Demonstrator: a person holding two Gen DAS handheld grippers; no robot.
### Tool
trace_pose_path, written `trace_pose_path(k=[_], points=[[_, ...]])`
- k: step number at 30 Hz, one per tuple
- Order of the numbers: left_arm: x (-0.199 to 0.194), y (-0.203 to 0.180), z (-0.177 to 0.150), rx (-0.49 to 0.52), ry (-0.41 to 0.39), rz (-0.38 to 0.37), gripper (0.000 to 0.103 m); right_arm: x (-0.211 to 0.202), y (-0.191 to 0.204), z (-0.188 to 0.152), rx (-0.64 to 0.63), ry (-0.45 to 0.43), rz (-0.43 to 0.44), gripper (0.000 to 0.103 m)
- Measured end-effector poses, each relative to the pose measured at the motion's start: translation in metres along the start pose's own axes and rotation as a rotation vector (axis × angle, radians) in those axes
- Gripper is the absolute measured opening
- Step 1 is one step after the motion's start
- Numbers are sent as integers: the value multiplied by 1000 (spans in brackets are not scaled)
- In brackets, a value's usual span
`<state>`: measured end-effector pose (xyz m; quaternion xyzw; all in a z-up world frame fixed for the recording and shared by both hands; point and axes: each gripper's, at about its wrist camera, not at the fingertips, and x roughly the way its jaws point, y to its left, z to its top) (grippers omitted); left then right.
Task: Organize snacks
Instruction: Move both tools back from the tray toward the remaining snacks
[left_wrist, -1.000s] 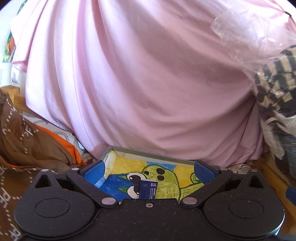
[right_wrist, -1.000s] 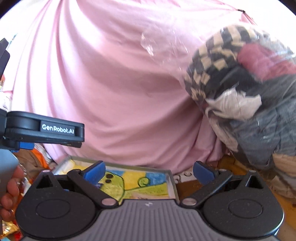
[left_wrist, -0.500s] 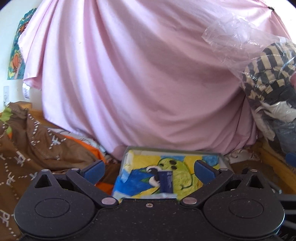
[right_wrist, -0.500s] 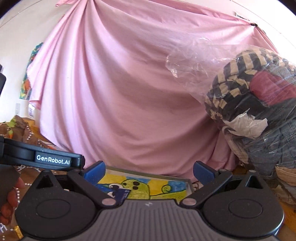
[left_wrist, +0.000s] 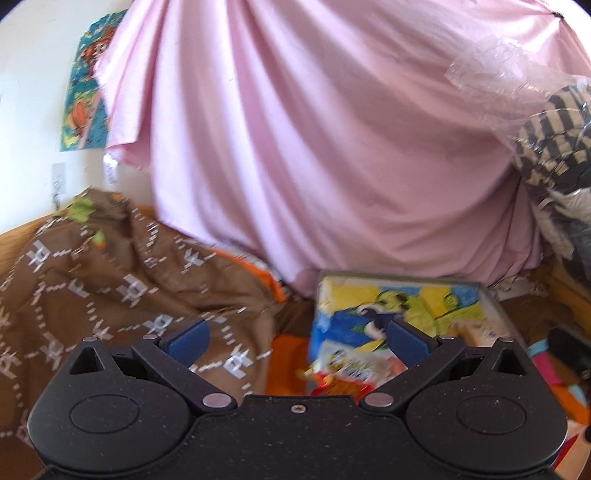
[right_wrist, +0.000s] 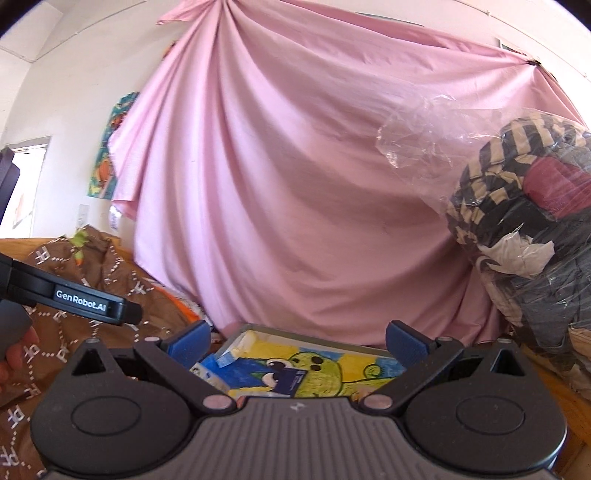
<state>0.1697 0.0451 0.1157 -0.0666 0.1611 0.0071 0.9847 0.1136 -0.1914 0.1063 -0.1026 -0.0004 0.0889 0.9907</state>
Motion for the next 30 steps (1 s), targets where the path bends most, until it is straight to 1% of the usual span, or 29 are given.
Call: trace_pose_path(k=[7,14,17,21,24,26,30], points=[[-10,39,-24,-21,83,61,102,-15,20,-22,-44,20,74,103],[-12,55,-48,2,149,69,102,-28,41,-49,-112,56,174,103],[-12,56,-61,-3,201,54,102,-32,48,-59,-142,65,214,103],[-10,52,-81,13,278,29,102,-35,55,-73,-161,99,279,103],[-10,48,-93,-14,329,1,102,-38,59,-83,-167,125,335,103],[-9,44,-100,-25,359,-21,102,-39,60,-89,-180,139,352,103],[-4,36,-109,-12,409,-32,102,-37,58,-101,-184,179,363,103]])
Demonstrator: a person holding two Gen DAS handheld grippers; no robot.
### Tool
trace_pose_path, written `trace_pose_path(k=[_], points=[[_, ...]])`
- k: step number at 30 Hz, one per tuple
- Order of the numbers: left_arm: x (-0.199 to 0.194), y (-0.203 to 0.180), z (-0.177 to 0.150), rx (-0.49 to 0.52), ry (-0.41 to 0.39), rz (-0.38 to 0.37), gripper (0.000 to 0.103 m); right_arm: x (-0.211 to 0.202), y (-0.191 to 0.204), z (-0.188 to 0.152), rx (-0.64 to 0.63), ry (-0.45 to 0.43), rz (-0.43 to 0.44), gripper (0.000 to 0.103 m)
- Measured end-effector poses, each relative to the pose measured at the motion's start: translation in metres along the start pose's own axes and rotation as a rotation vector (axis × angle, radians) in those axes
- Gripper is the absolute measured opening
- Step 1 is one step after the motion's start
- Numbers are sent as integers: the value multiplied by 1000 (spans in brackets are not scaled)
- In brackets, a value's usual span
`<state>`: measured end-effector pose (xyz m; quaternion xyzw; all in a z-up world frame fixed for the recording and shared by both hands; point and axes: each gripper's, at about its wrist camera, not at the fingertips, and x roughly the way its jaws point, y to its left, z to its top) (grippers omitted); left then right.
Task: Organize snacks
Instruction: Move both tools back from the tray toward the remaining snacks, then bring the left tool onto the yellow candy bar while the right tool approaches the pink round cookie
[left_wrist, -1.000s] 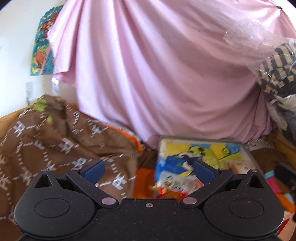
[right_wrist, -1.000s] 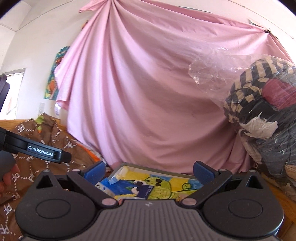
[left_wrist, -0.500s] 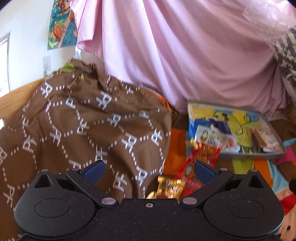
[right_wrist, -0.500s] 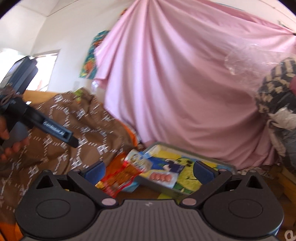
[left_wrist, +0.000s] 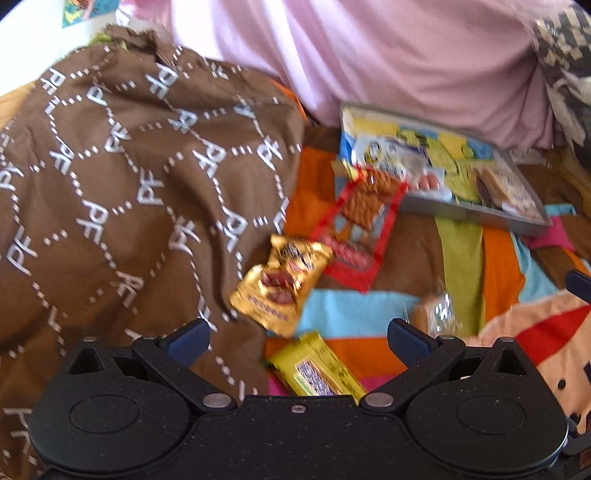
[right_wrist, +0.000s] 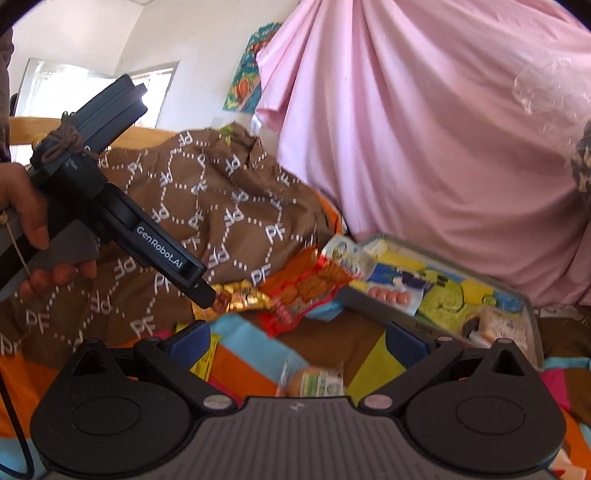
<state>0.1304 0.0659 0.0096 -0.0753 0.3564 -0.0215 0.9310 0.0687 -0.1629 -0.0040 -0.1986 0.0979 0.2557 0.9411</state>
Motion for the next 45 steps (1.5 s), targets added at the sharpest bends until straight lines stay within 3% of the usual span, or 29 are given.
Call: trace_pose_path(k=[18,25,33,39,45], points=[[54,-22,-30,-24,227,21,102,41,-37,-50,148,218,-21,103],[65,-37,-36,50,235,27,102,54,-49,-69,176,265,0,103],[80,-53,-38,151,232,47,102,66,-55,-73,175,270,93,103],[83,-43,-35,173,199,20,98,71,-49,-73,121,273,170,103],[82,-38,-40,224,171,-2,96,81,-36,-75,59,305,188,103]])
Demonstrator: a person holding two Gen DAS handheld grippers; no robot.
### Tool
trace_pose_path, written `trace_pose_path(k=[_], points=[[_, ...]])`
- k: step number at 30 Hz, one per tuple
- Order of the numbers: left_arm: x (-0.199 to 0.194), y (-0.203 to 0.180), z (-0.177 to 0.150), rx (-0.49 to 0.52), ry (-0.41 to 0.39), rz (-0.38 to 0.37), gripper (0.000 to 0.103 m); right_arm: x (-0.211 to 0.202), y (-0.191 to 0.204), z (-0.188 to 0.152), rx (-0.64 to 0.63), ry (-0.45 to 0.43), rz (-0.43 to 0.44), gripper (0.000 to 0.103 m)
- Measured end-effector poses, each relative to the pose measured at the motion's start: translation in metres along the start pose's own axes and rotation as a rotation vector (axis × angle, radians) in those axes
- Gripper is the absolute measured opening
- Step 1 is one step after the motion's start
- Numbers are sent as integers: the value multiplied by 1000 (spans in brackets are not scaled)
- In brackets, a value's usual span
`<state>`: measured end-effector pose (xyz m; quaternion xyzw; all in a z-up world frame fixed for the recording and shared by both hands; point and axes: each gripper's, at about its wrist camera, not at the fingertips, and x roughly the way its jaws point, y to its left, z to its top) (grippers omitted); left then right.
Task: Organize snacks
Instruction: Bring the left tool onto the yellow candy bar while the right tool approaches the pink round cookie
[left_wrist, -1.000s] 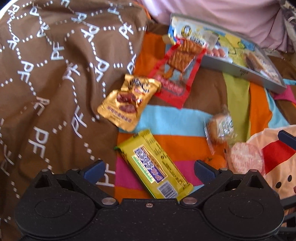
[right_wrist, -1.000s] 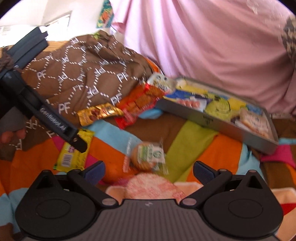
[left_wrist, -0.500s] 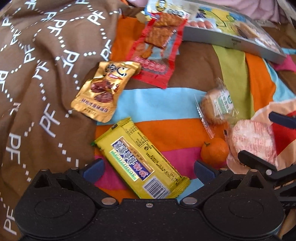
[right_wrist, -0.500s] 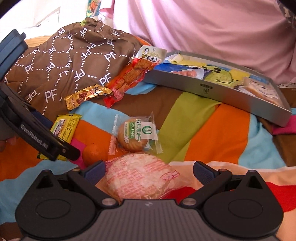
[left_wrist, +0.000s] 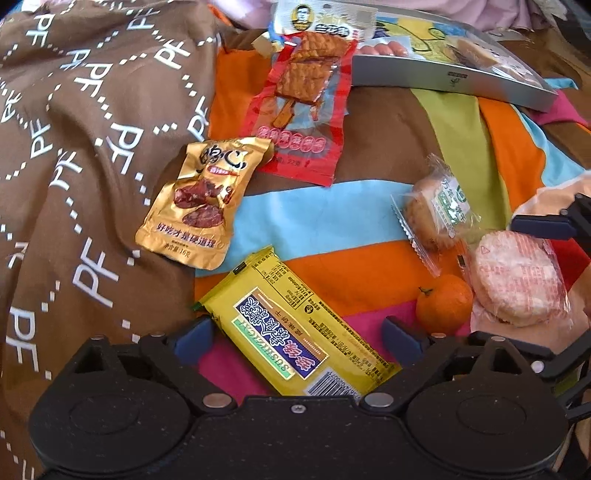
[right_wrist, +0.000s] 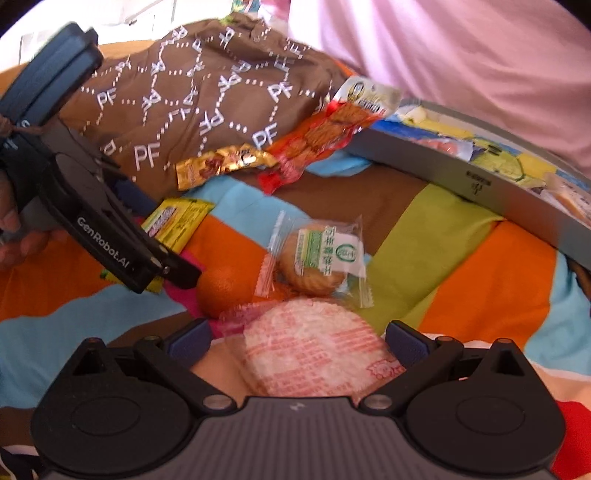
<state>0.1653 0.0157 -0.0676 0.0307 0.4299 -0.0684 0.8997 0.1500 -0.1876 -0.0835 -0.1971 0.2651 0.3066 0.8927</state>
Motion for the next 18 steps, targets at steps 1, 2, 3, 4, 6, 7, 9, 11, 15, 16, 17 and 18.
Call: trace_pose_path(k=[1,2,3,4,6,7,9,11,15,16,17,18], points=[[-3,0,-3,22,-9,-4,94,1,-1,0,10,5,5,103],[-3,-1,-4,43,-18,-10,93,2,-3,0,25,9,11,103],[-3,-2,-5,65,-27,-20,92,2,-6,0,45,12,21,102],[-4,-2,-5,82,-36,-33,89,2,-8,-1,60,14,26,101],[-5,-1,-7,122,-55,-66,85,1,-9,-2,75,16,34,97],[-6,-1,-8,139,-62,-83,84,-1,-8,-3,76,15,36,93],[-8,0,-9,172,-68,-117,81,-4,-5,-5,70,11,39,86],[-12,2,-11,203,-70,-158,78,-8,-1,-6,60,7,41,76],[-22,1,-18,277,-59,-243,70,-16,7,-8,51,3,26,76],[-25,2,-20,293,-52,-264,68,-19,7,-9,58,4,25,76],[-28,4,-22,309,-44,-284,66,-22,8,-9,66,5,26,76],[-31,5,-23,316,-35,-301,66,-26,9,-11,75,8,31,76]])
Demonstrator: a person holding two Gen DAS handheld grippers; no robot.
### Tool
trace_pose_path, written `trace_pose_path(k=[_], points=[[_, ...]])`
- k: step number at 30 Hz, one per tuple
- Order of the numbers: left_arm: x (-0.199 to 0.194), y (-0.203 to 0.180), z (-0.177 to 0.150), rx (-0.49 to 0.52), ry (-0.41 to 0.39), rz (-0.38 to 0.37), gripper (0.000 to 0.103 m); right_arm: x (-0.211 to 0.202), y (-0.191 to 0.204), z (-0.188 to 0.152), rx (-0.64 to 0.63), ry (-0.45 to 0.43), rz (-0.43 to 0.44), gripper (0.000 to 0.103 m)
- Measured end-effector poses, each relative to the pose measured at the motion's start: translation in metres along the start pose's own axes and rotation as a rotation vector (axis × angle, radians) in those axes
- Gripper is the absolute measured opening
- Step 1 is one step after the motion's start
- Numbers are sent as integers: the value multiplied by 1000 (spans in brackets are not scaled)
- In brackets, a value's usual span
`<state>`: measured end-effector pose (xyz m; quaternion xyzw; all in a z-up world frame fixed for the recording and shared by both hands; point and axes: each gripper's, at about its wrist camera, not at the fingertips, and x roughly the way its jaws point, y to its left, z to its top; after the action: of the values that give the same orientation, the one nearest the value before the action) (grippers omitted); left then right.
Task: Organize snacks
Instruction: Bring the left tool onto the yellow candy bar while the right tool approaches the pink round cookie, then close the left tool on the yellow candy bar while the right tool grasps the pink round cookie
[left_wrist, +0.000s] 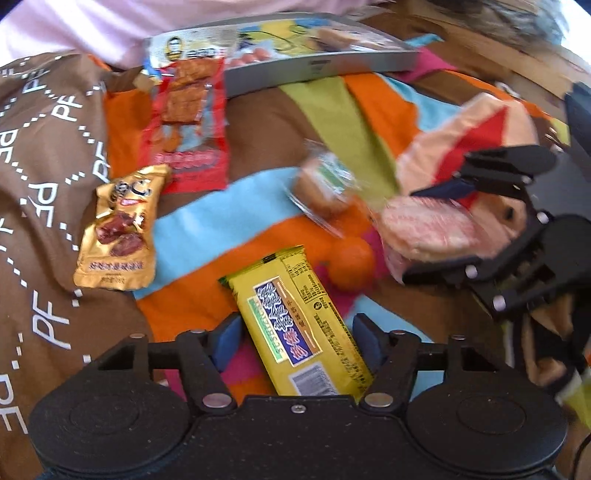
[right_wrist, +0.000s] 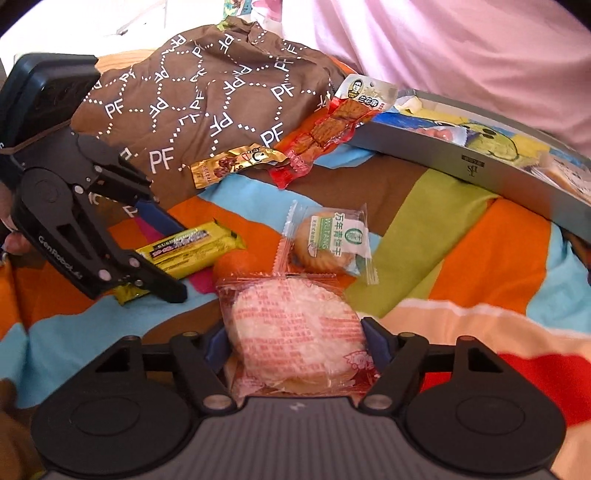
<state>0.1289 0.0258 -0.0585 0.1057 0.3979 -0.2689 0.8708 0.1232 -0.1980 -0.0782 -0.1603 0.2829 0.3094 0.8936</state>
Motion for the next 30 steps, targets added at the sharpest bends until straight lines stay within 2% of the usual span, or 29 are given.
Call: trace_pose_path(k=[3,6,8,10,13,16,18,21,23,24,26,30], points=[[-7,-1,-6,9,15,-7,66,-10,6,-8,1,2,-20,76],[-4,-7,-6,-4,22,54,78,-12,11,-13,-6,-2,-59,78],[0,-6,-5,-29,29,96,90,-10,13,-11,-3,2,-81,82],[6,-4,-2,-79,31,128,95,-6,13,-9,17,3,-100,87],[13,-5,-2,-118,14,170,98,4,8,-7,64,21,-111,94],[16,-11,-4,-138,-10,209,98,8,3,-7,108,27,-101,96],[16,-14,-6,-139,-26,218,96,8,5,-8,102,20,-107,94],[14,-20,-8,-118,-51,207,82,3,14,-9,64,2,-97,78],[11,-26,-9,-97,-60,193,68,2,21,-9,35,-6,-120,78],[10,-28,-9,-90,-62,186,66,1,24,-9,26,-9,-129,78],[9,-28,-9,-87,-63,174,55,1,24,-9,26,-11,-132,78],[7,-26,-10,-106,-62,157,51,1,25,-9,22,-9,-137,78]])
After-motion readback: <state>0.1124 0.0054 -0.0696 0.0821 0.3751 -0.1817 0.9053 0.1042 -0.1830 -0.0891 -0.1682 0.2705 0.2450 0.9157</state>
